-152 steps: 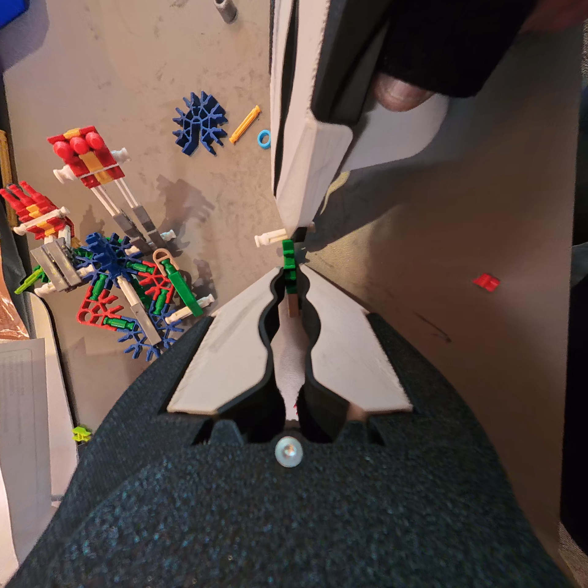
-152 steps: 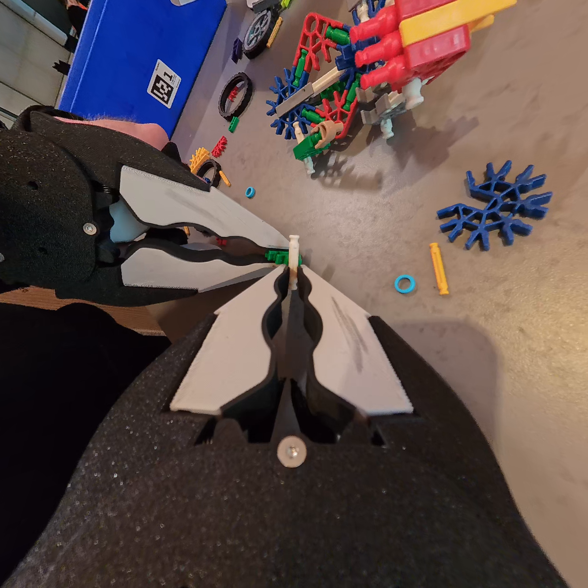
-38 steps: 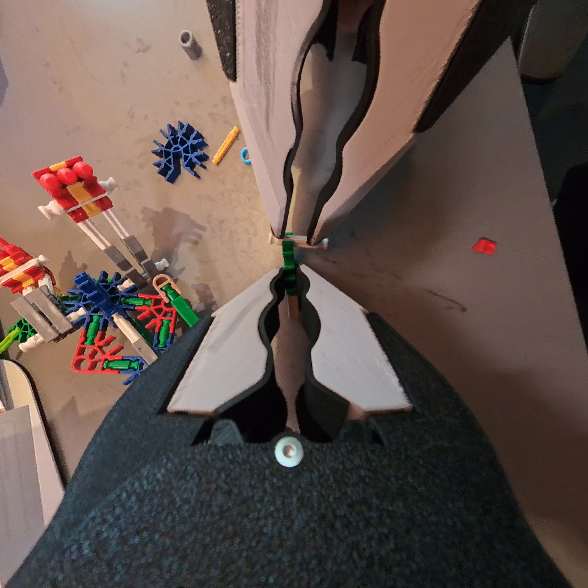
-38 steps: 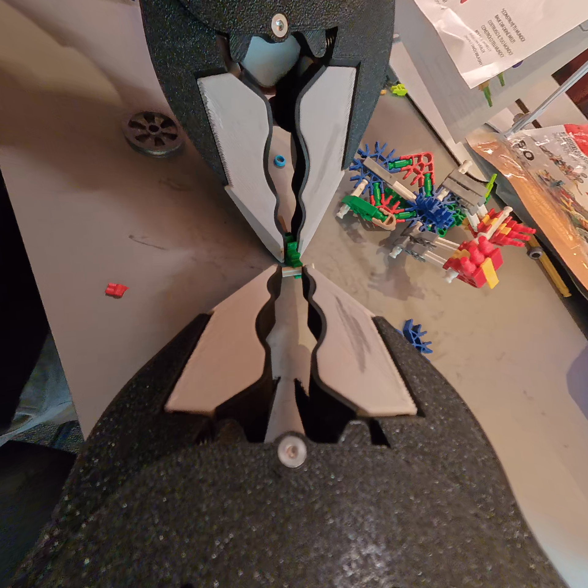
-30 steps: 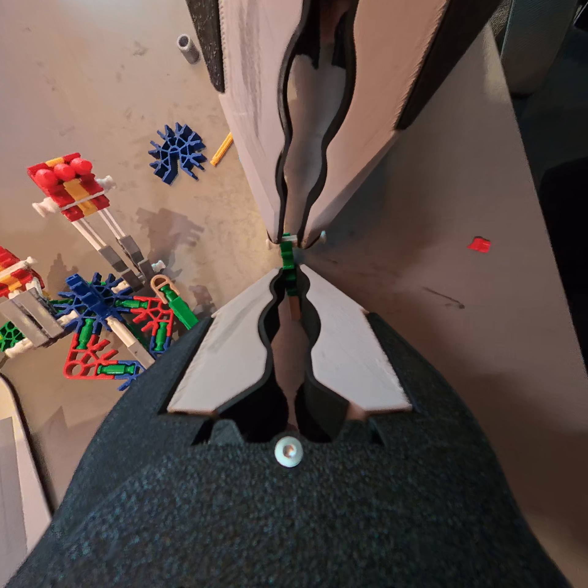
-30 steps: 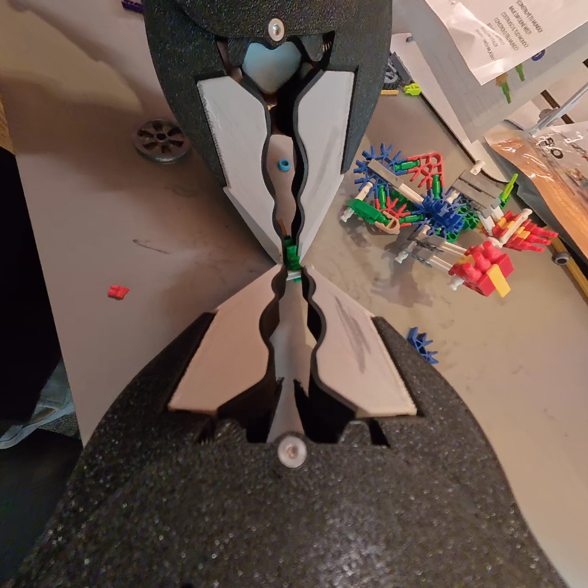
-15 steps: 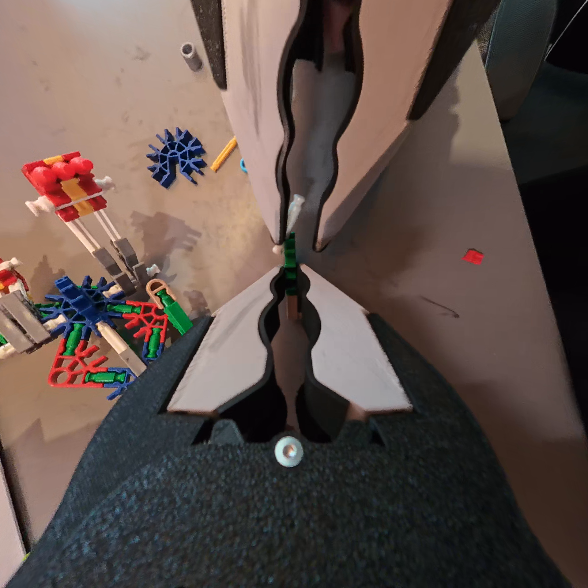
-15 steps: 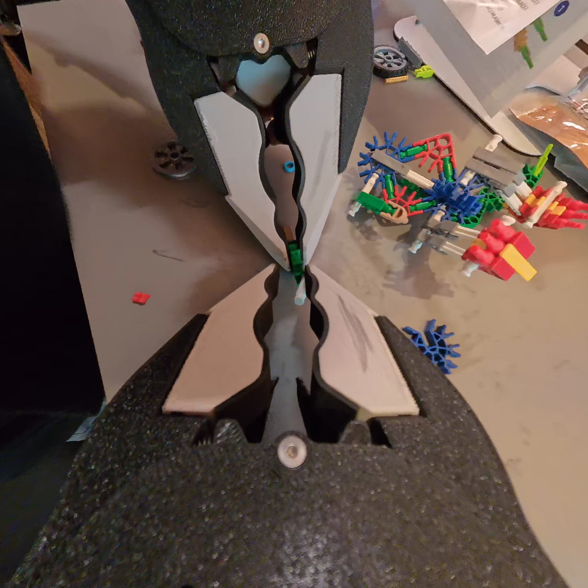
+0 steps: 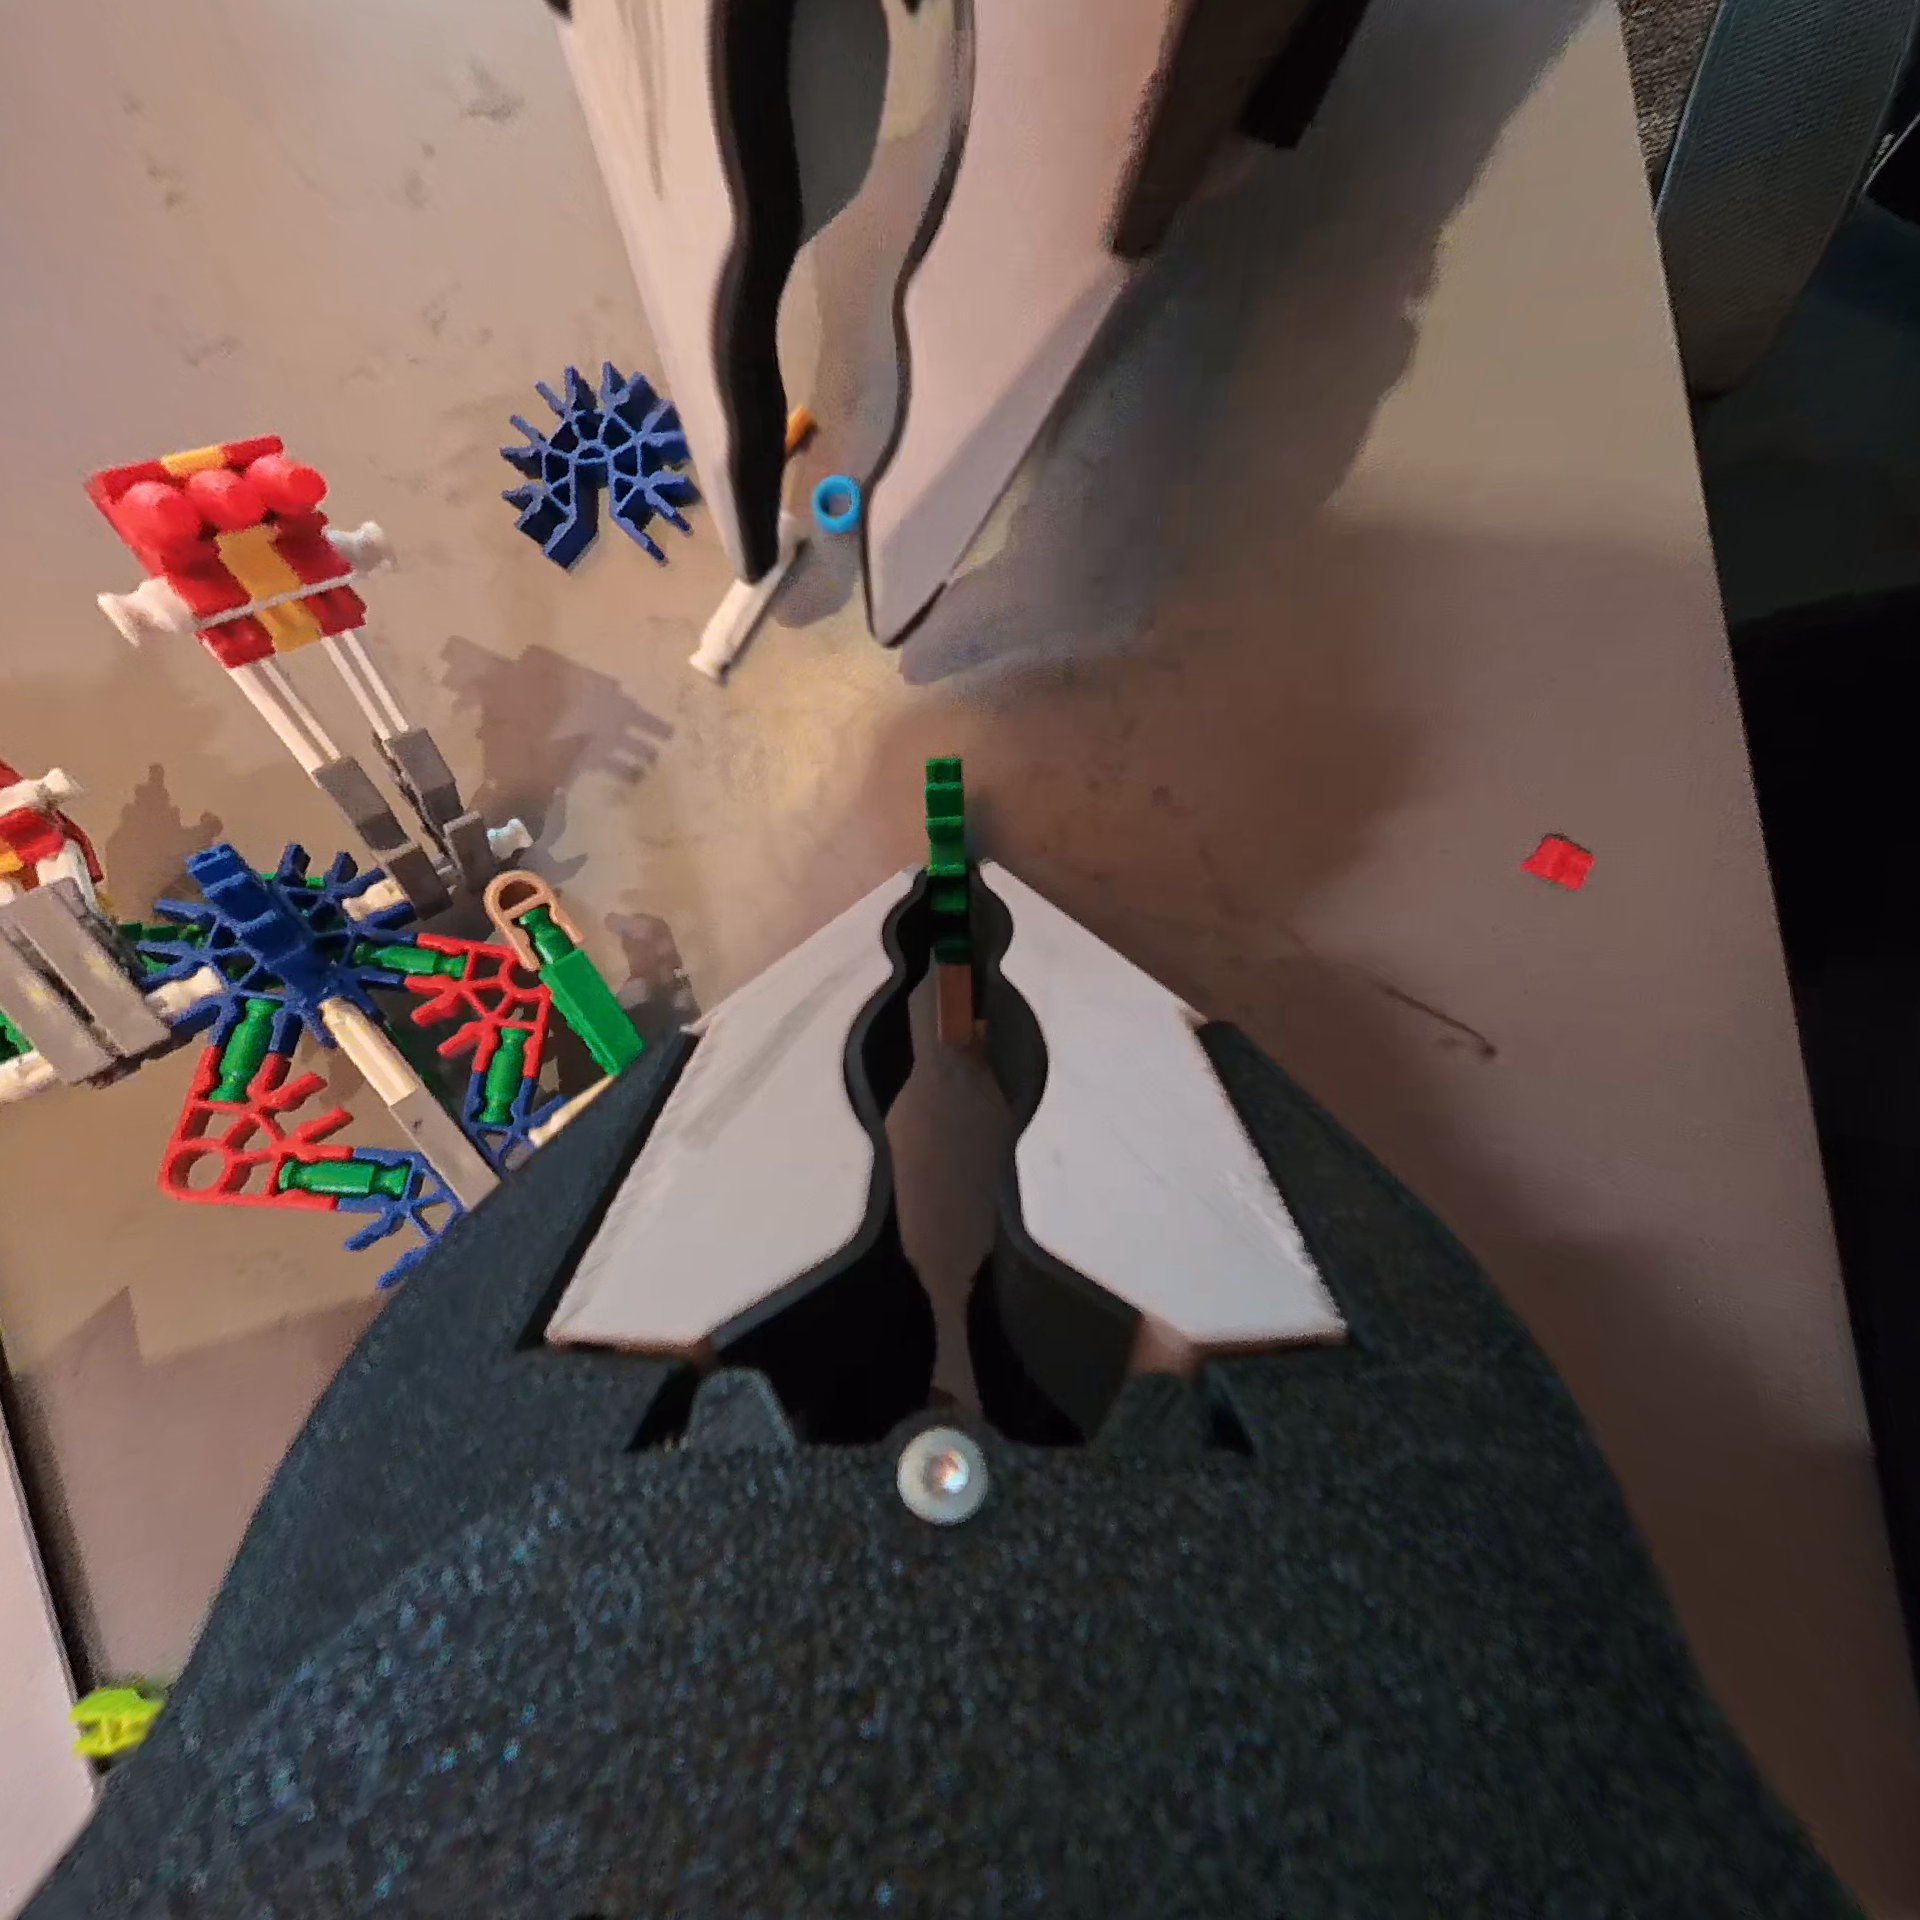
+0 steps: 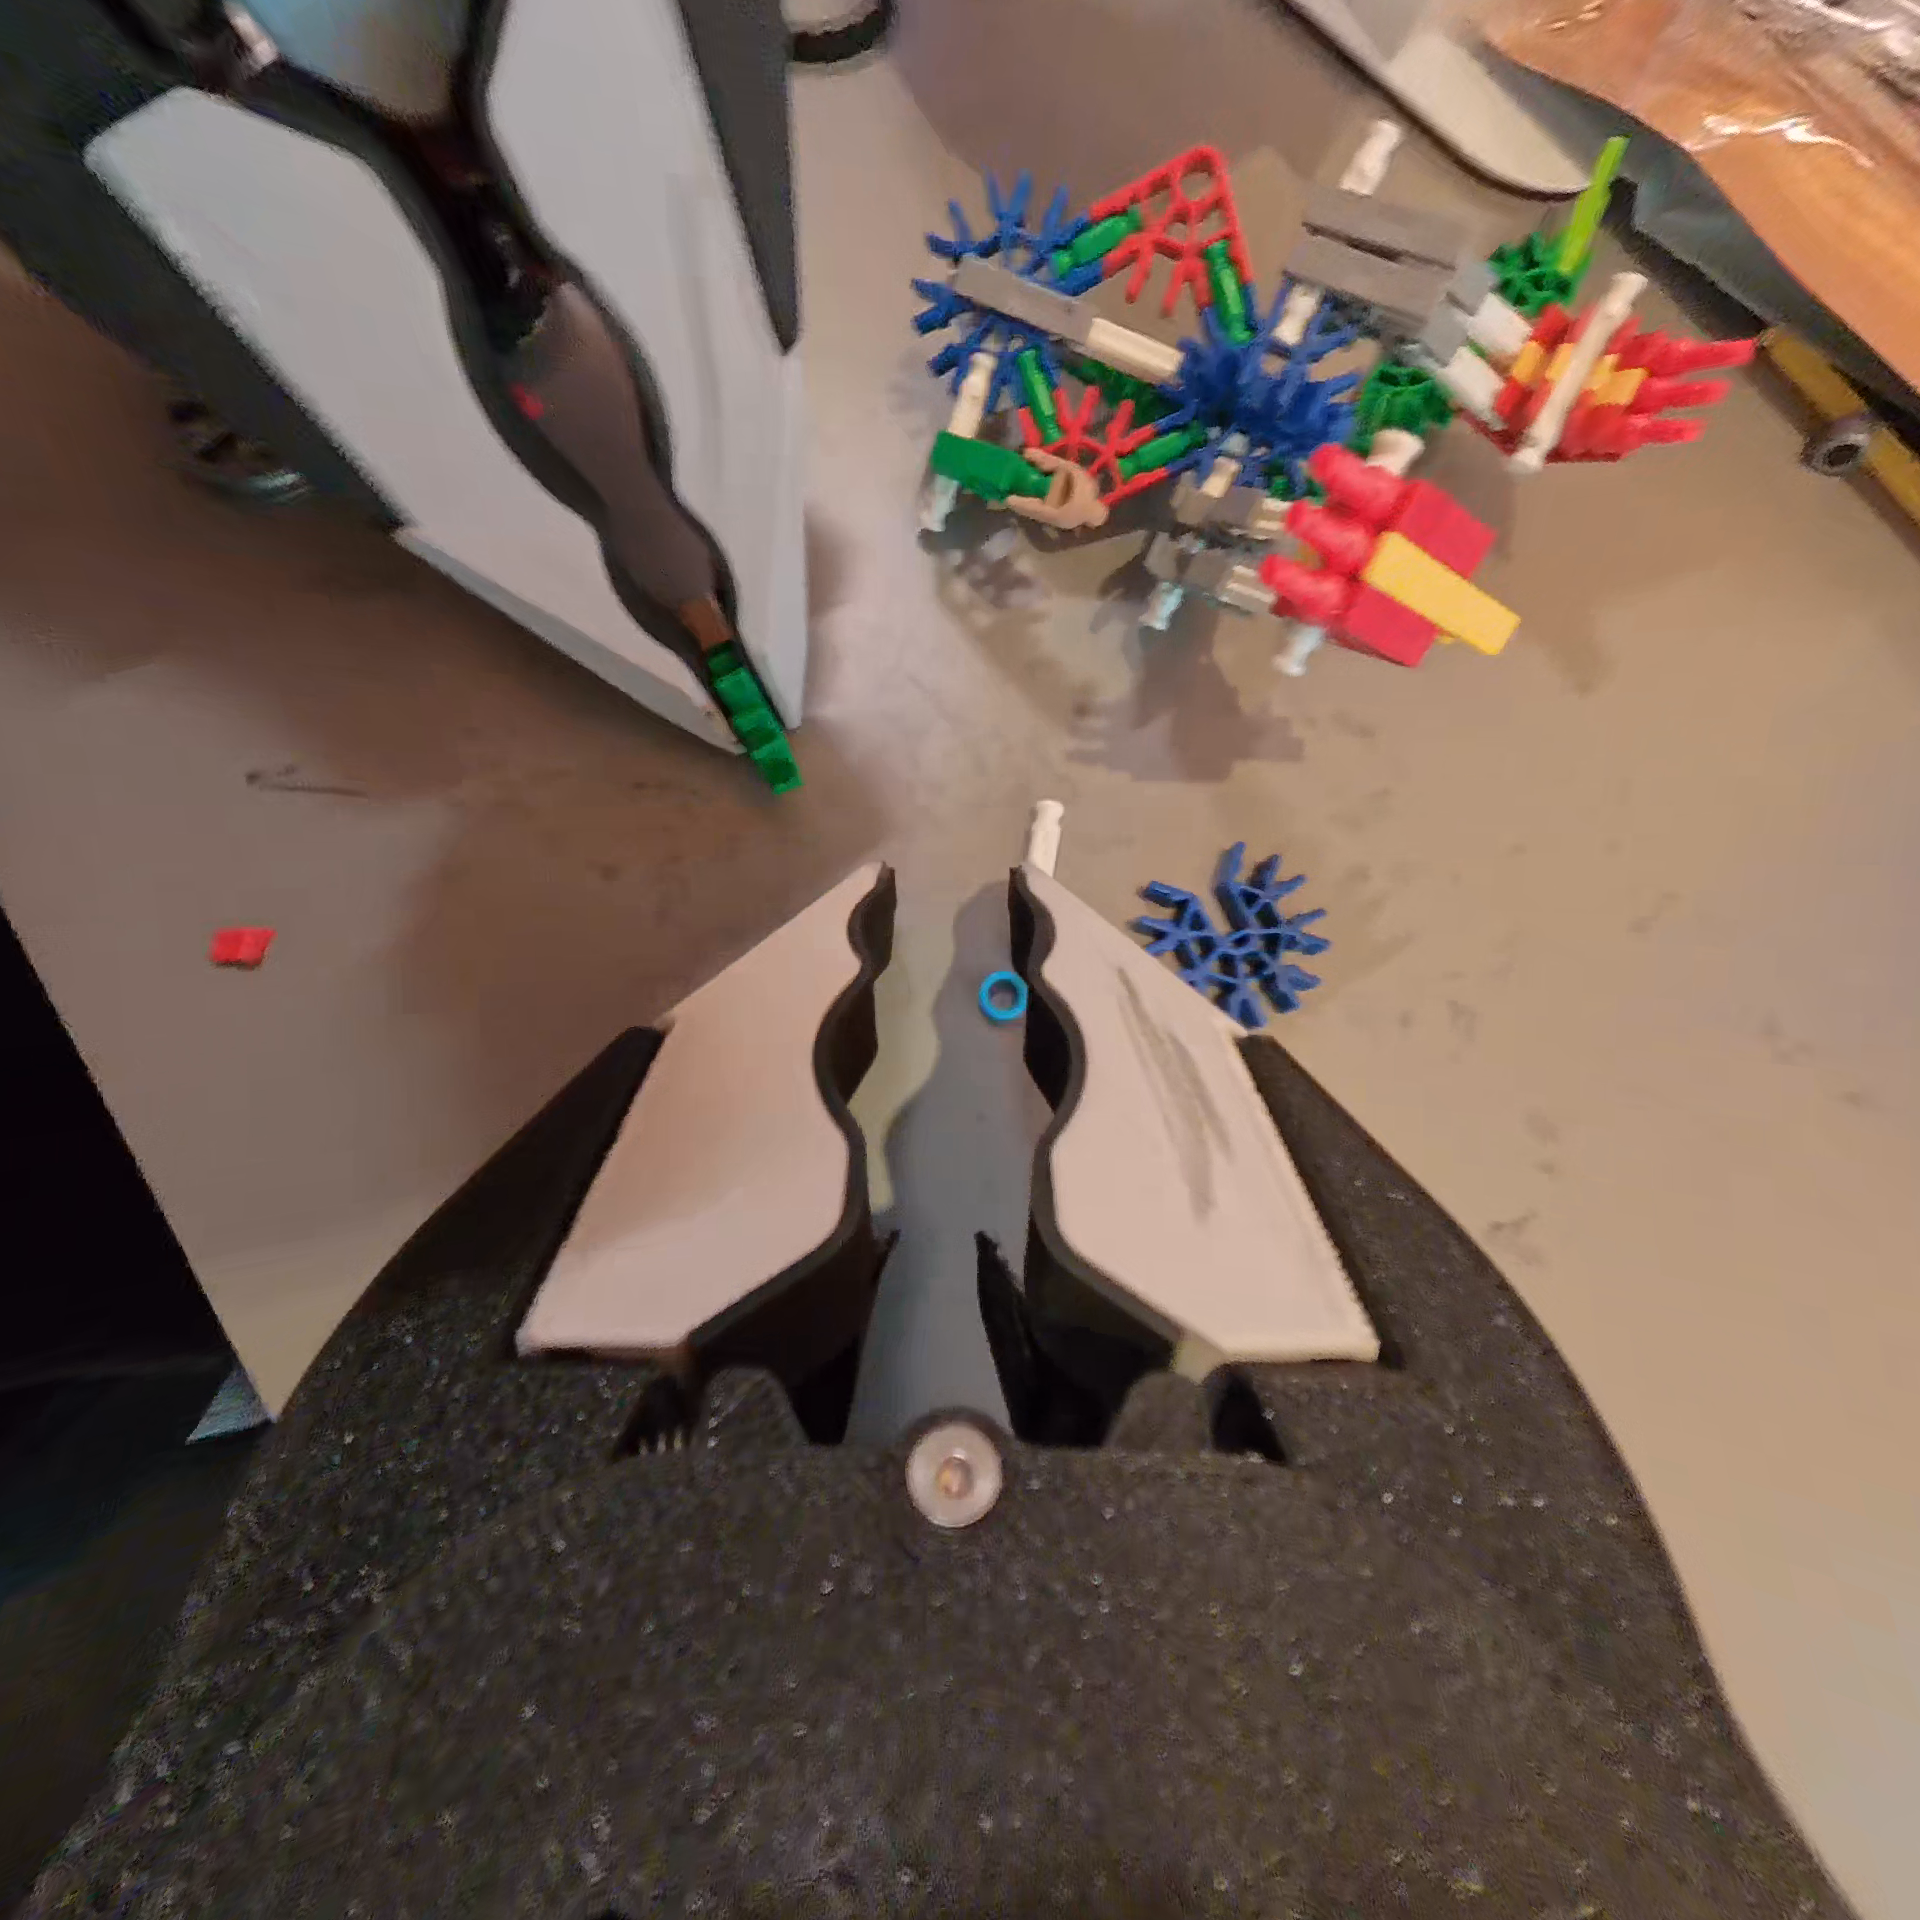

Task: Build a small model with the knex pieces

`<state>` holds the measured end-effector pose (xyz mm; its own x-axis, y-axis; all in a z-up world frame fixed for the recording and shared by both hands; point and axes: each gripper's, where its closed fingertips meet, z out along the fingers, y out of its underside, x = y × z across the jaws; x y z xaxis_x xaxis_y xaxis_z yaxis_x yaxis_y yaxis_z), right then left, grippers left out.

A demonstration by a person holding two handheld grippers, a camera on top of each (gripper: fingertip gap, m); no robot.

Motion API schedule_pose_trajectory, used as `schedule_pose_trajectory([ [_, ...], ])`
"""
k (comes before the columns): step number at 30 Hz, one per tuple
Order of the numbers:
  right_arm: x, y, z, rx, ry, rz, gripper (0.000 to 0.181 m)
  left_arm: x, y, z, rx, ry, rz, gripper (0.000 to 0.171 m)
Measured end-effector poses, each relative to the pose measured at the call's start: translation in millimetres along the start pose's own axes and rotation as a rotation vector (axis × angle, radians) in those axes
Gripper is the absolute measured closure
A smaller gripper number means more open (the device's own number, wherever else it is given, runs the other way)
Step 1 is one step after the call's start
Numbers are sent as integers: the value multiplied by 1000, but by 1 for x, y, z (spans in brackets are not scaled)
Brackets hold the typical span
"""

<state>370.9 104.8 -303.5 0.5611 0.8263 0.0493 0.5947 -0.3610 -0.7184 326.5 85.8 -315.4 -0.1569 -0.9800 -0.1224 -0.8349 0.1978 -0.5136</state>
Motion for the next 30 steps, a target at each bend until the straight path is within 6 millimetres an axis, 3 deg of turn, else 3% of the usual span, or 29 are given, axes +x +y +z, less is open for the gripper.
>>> schedule_pose_trajectory([
  [6, 7, 9, 4, -45, 7, 91, 160, -1, 1, -1, -3, -12, -28, 168],
  [9, -4, -3, 0, 9, -64, 108, 162, -1, 1, -1, -5, -17, -35, 168],
  [13, 19, 0, -7, -2, 22, 107, 158, -1, 1, -1, -1, -23, -47, 168],
  [15, 19, 7, -3, -41, 22, 85, 157, -1, 1, 0, 1, -25, -51, 168],
  [18, 8, 10, 3, -85, 3, 45, 157, -1, 1, 0, -3, -31, -51, 168],
  [21, -9, 5, 3, -67, -69, 92, 160, -1, 1, -1, -2, -37, -57, 167],
  [23, -11, 0, 1, -30, -73, 108, 159, 0, 2, -1, 0, -40, -62, 167],
  [27, -13, 2, 3, -48, -97, -13, 161, 0, 2, -1, 3, -44, -68, 168],
  [30, -30, 1, 4, -57, -187, -100, 165, 0, 2, -1, -4, -50, -65, 168],
])
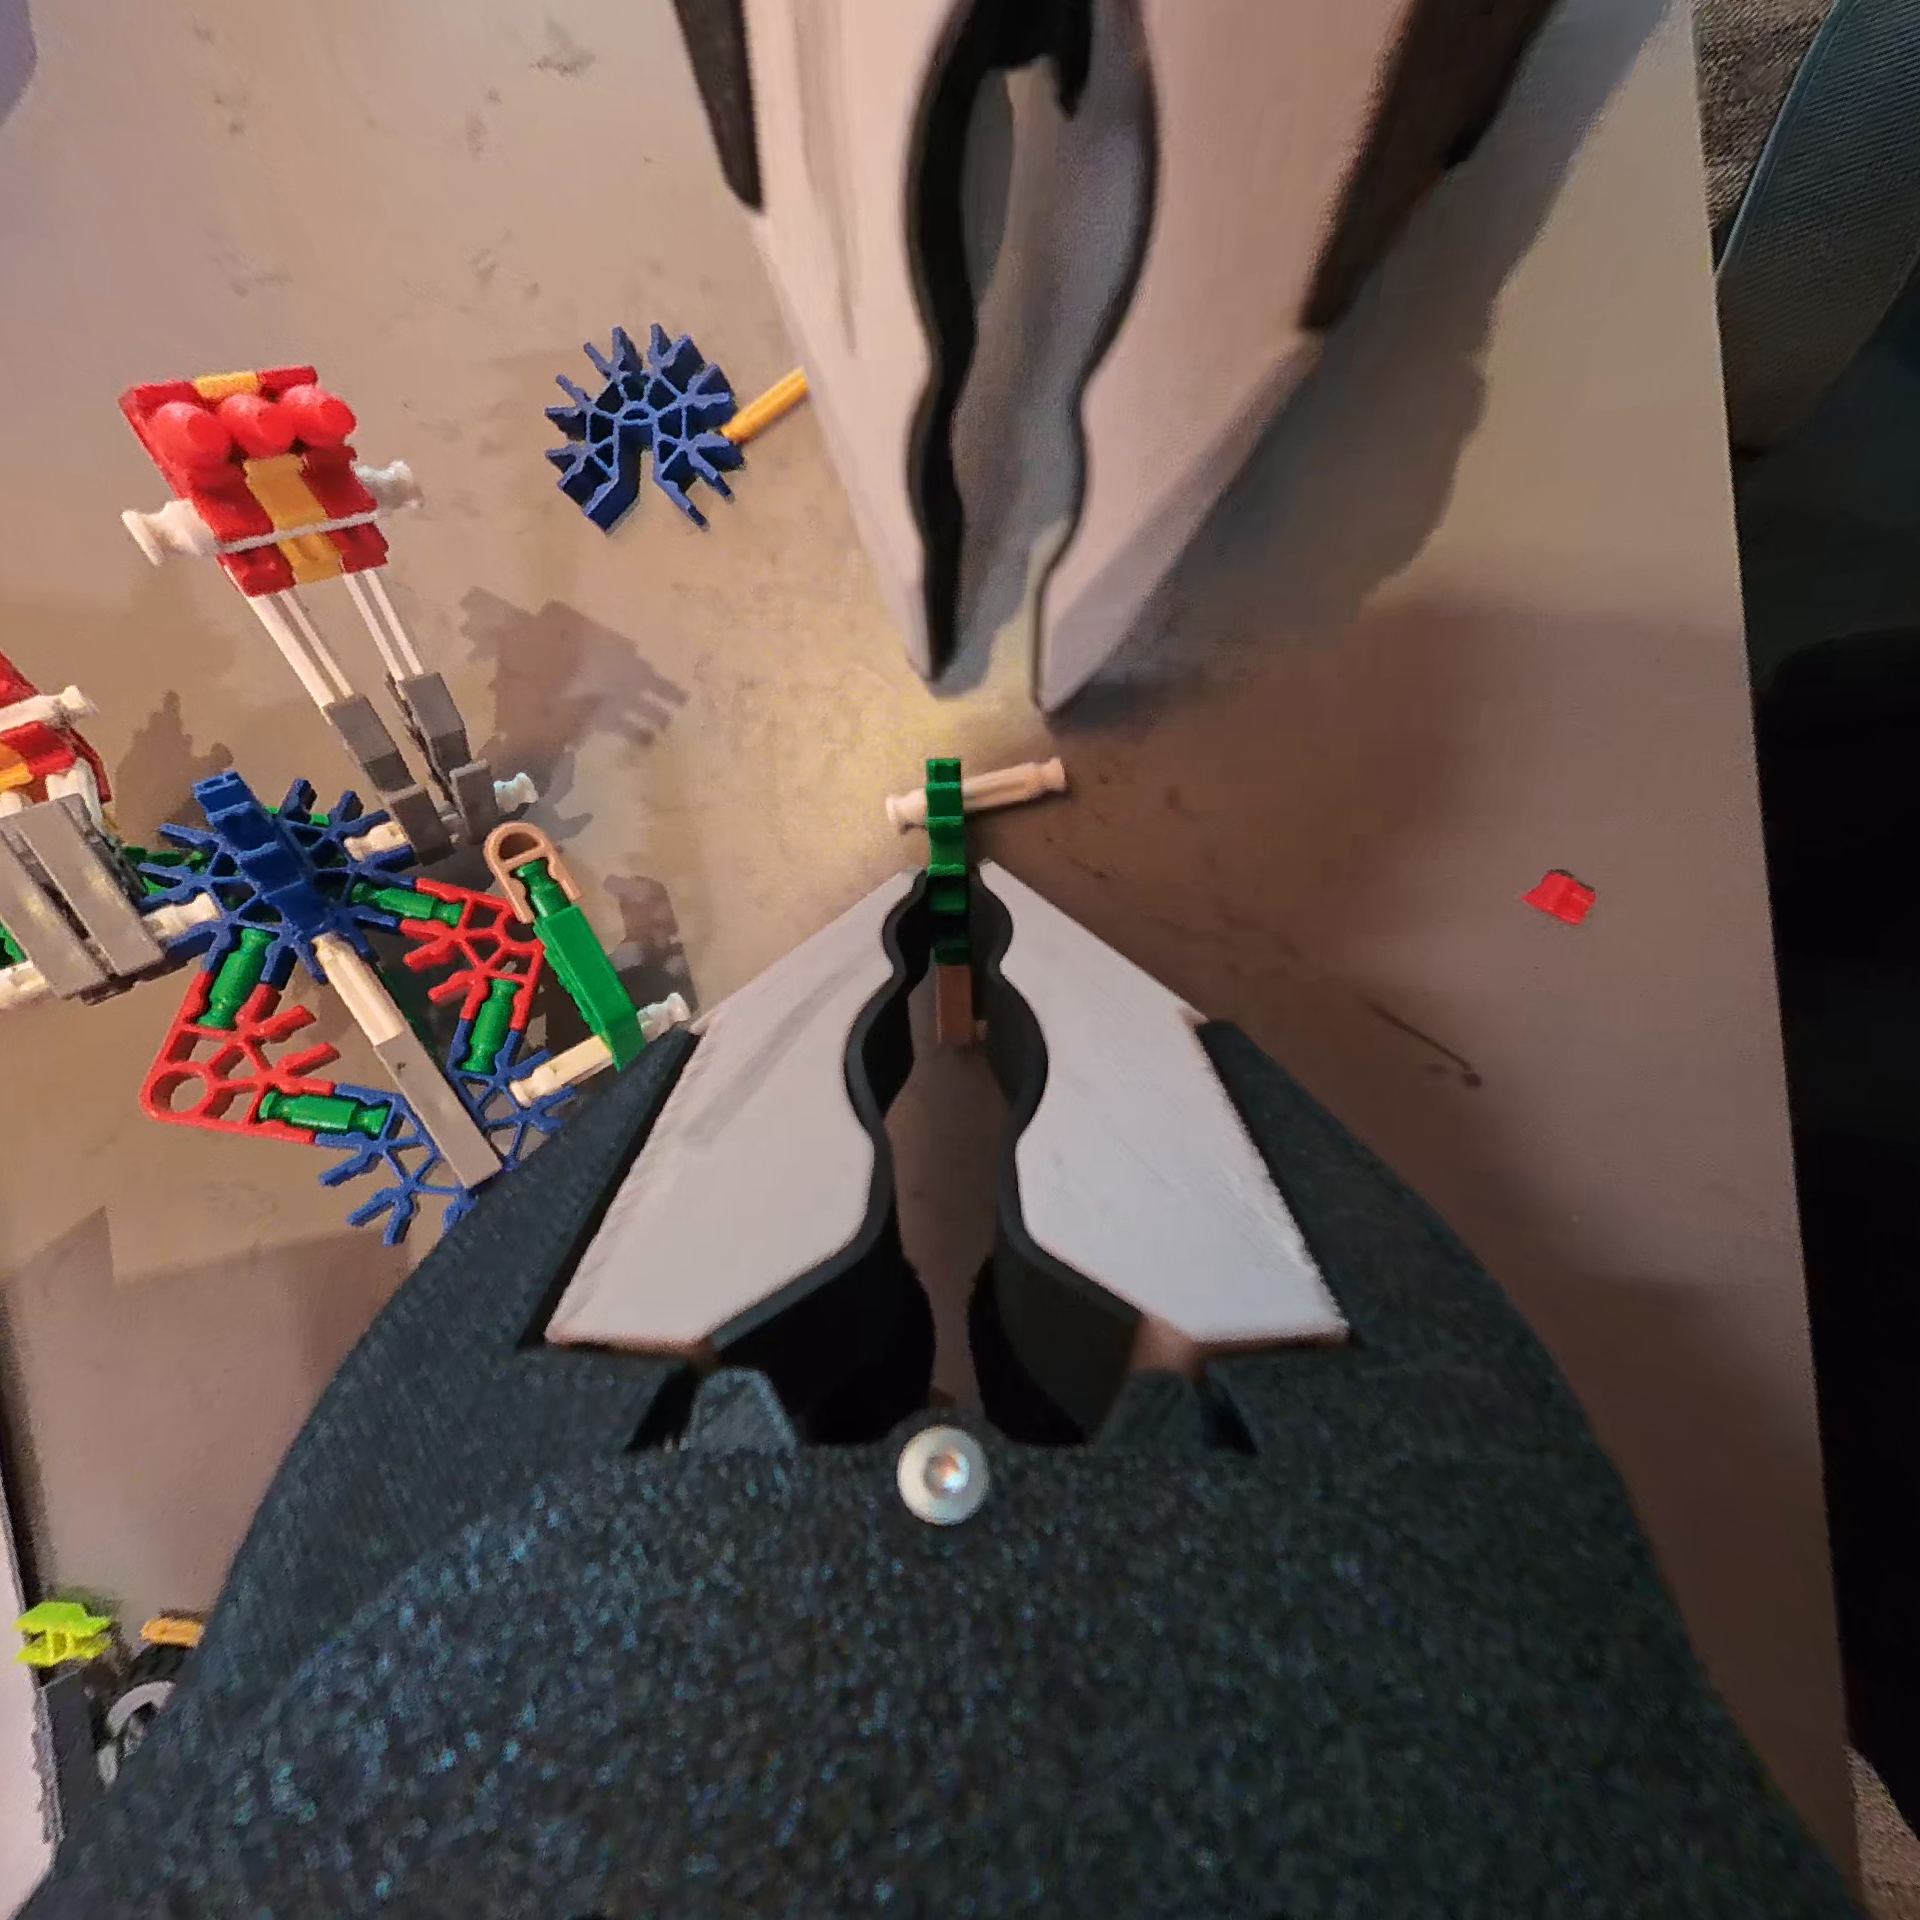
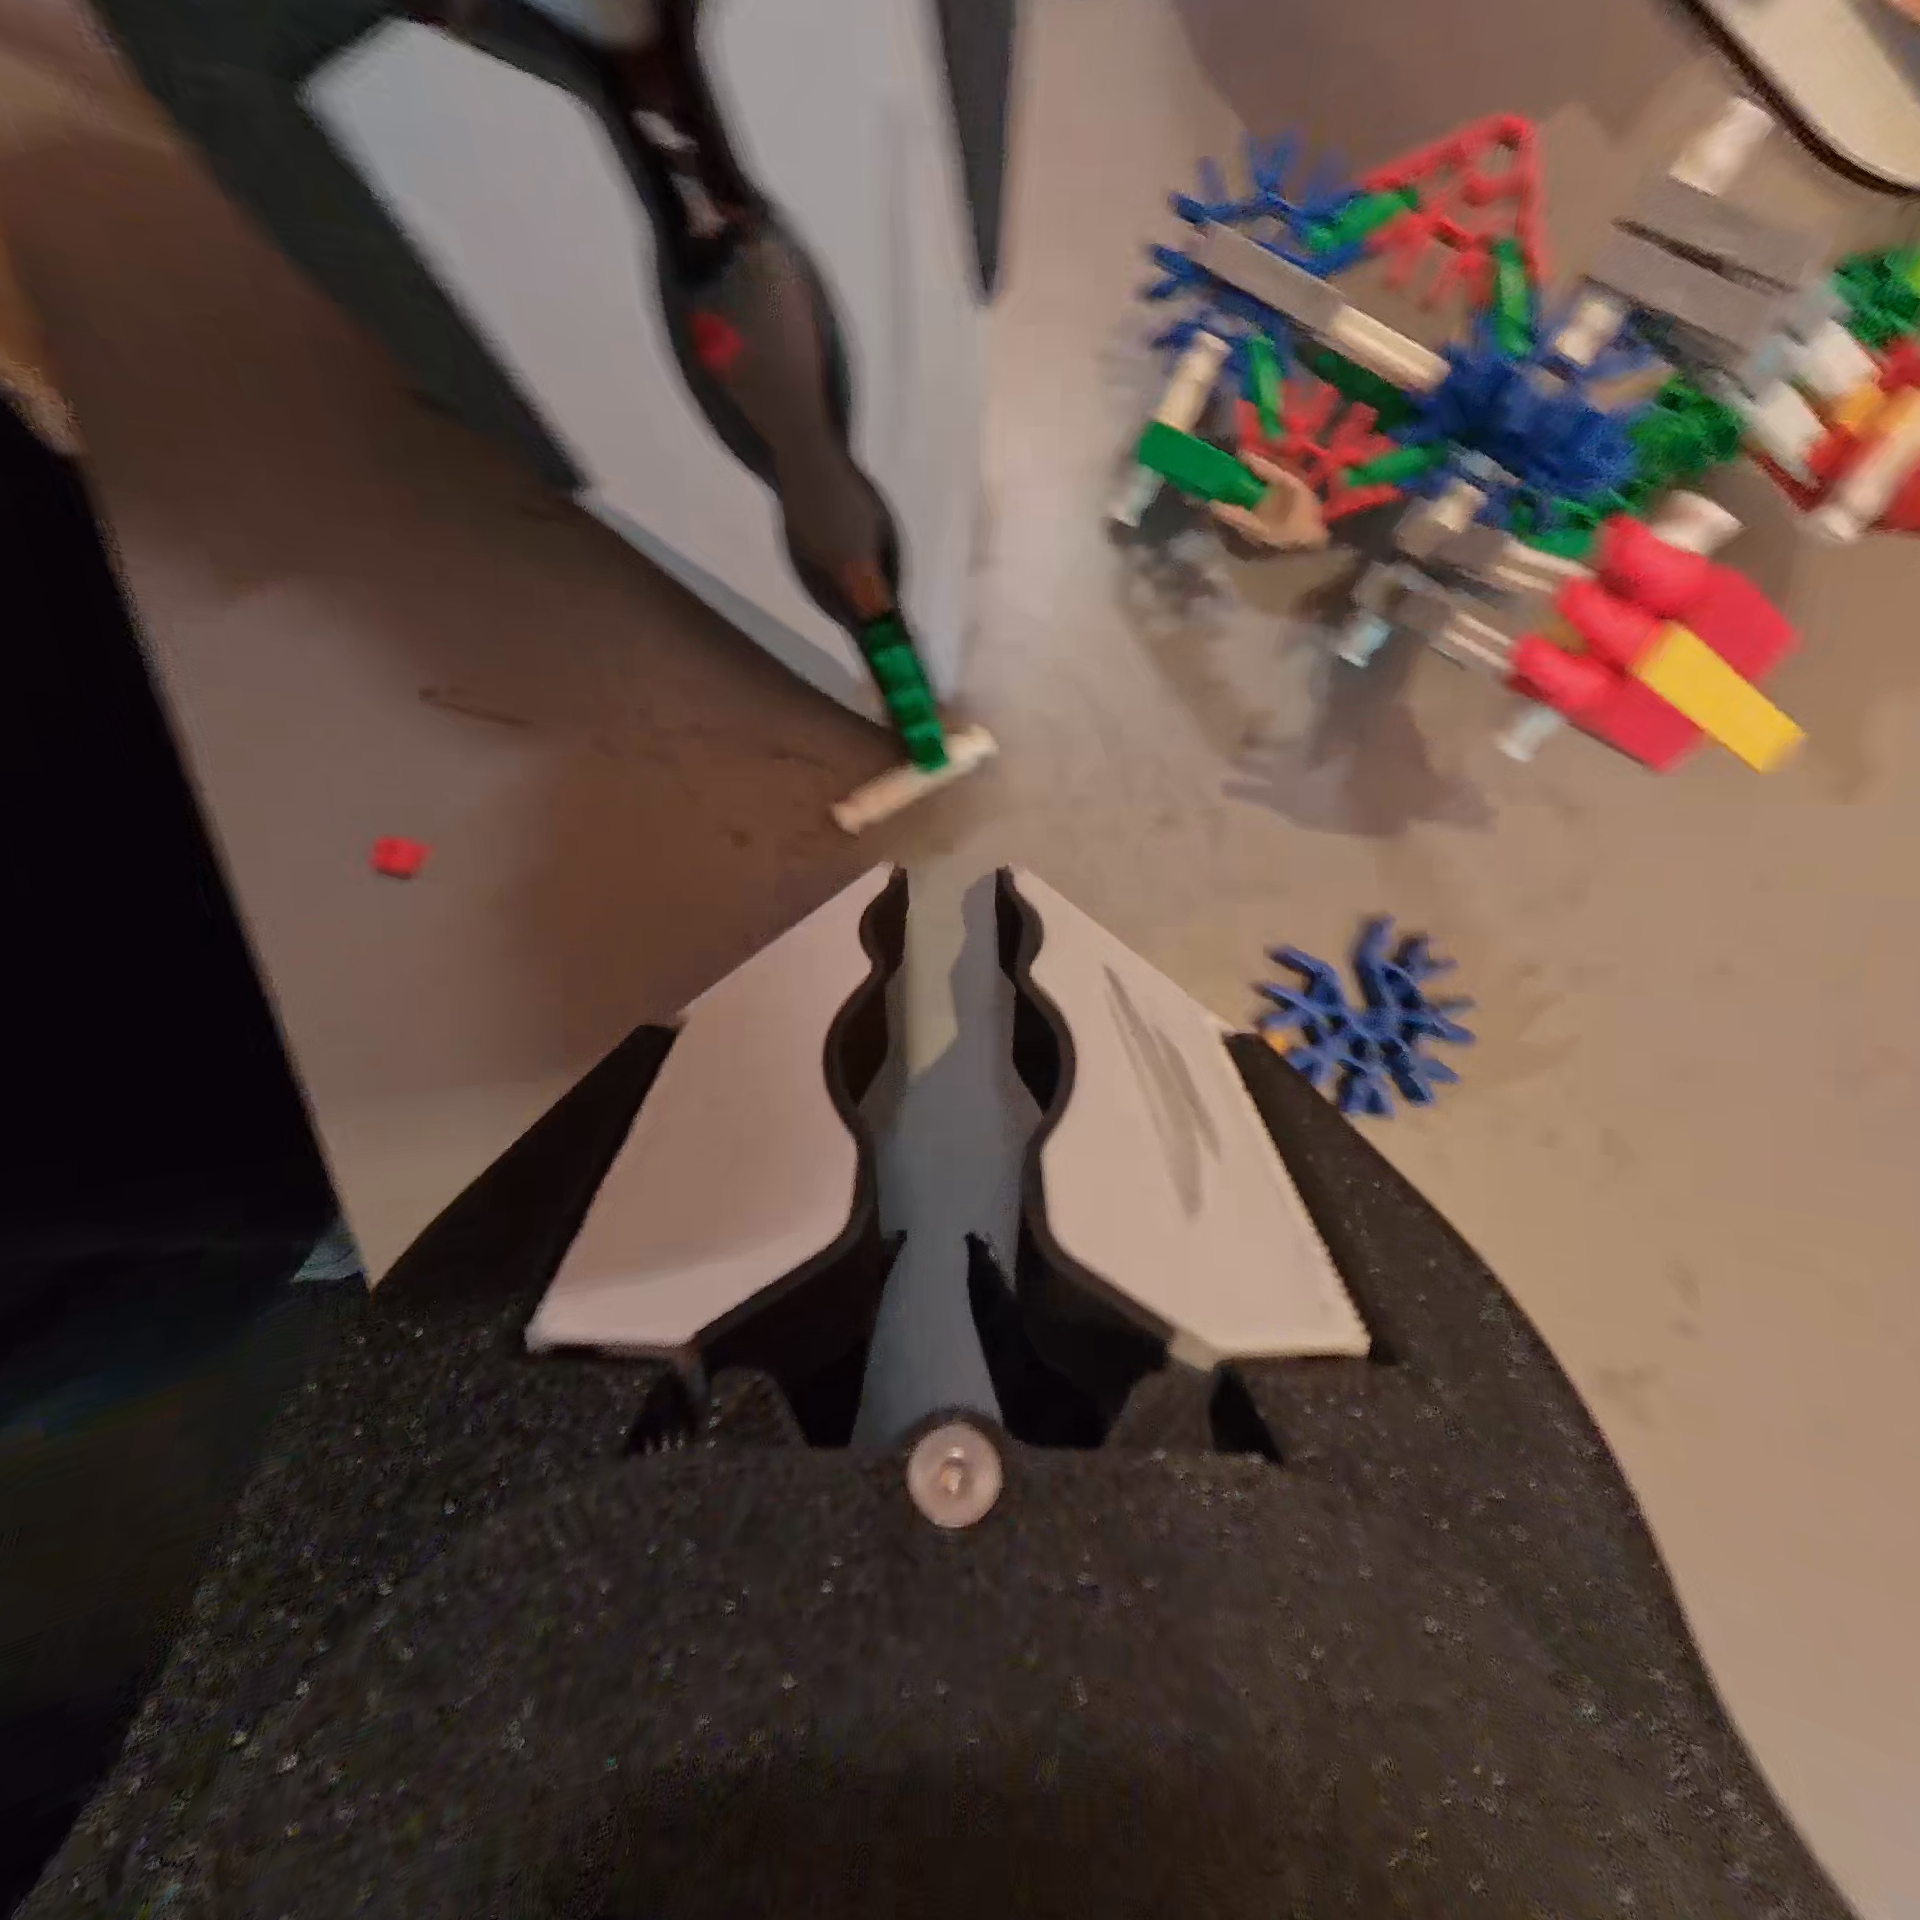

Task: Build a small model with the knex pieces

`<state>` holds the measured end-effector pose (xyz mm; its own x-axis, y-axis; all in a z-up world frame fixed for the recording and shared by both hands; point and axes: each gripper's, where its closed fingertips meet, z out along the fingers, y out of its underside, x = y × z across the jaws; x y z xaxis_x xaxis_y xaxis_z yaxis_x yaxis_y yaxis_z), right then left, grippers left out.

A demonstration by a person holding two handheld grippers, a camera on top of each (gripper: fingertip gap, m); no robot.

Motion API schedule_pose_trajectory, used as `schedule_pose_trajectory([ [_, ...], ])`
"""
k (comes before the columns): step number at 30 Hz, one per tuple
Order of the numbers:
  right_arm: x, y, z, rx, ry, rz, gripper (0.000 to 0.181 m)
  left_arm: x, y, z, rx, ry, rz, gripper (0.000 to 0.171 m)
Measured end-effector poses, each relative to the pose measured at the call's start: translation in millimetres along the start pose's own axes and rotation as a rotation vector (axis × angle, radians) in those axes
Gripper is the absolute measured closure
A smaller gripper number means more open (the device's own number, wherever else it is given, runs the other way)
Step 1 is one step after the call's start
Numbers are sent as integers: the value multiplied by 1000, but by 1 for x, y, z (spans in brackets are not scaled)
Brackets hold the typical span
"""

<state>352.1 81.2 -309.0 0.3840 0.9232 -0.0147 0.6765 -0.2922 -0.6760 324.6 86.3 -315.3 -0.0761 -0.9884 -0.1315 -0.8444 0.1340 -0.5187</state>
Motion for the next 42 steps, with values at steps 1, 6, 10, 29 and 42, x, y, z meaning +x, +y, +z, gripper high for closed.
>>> schedule_pose_trajectory([
  [1, -5, -5, 1, 22, -16, -14, 164, 0, 0, 0, 0, -3, -3, 168],
  [6, -5, -9, 6, 29, 4, -108, 146, 2, 3, -2, 7, -2, -3, 167],
  [10, -1, -10, 6, 18, -43, -209, 139, 2, 5, -4, 4, 9, 11, 168],
  [29, -5, -6, 11, -17, -292, -349, 141, 2, 5, -4, 19, 28, 17, 168],
  [42, -8, -21, 4, 98, -269, -264, 148, 2, 5, -4, 29, 35, 26, 168],
])
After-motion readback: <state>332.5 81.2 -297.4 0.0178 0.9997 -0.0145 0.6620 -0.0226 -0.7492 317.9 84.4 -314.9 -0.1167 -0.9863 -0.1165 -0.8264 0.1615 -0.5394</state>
